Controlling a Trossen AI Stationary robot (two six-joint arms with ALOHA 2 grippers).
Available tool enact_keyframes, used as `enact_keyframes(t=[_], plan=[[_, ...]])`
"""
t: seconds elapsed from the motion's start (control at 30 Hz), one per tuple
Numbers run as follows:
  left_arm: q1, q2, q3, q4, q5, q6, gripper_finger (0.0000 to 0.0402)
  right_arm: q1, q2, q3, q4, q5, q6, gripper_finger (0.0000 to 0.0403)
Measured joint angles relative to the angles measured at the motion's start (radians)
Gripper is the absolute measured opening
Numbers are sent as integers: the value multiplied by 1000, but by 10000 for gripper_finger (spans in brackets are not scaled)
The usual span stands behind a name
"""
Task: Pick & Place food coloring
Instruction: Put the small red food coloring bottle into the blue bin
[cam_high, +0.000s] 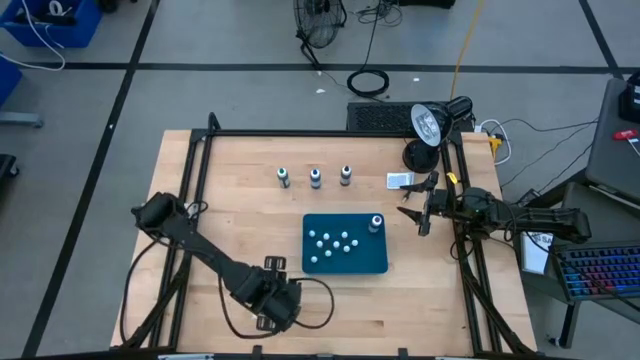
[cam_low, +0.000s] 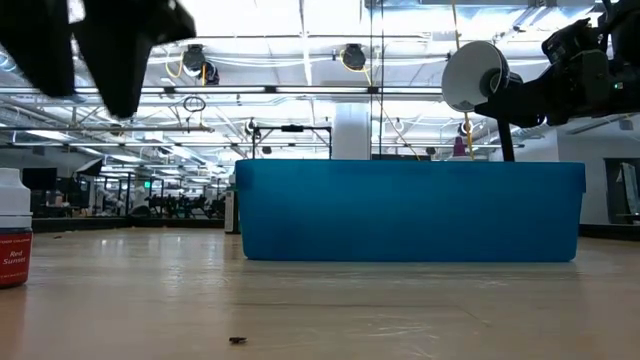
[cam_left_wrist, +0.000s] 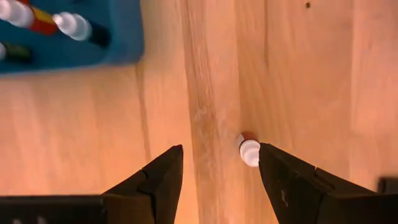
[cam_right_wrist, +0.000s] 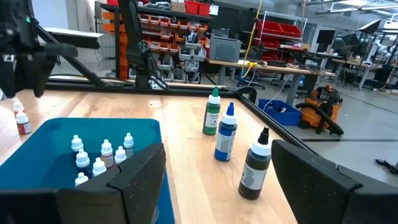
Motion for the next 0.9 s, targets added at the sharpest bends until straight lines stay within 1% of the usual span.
enact_keyframes(t=[0.1,0.23,0.37,0.5,0.67,0.9], plan=[[-8,-1,-59,45,12,-15,212,0,0,0,0,0,0,279],[-22,0,-116,73,66,29,212,0,0,0,0,0,0,279],[-34,-1,-156,118,113,39,212,0,0,0,0,0,0,279],[-38,-2,-169,184,123,39,212,0,0,0,0,0,0,279],[-37,-1,-183,264,109,44,212,0,0,0,0,0,0,279],[-27,-1,-220,279,108,16,212,0,0,0,0,0,0,279]])
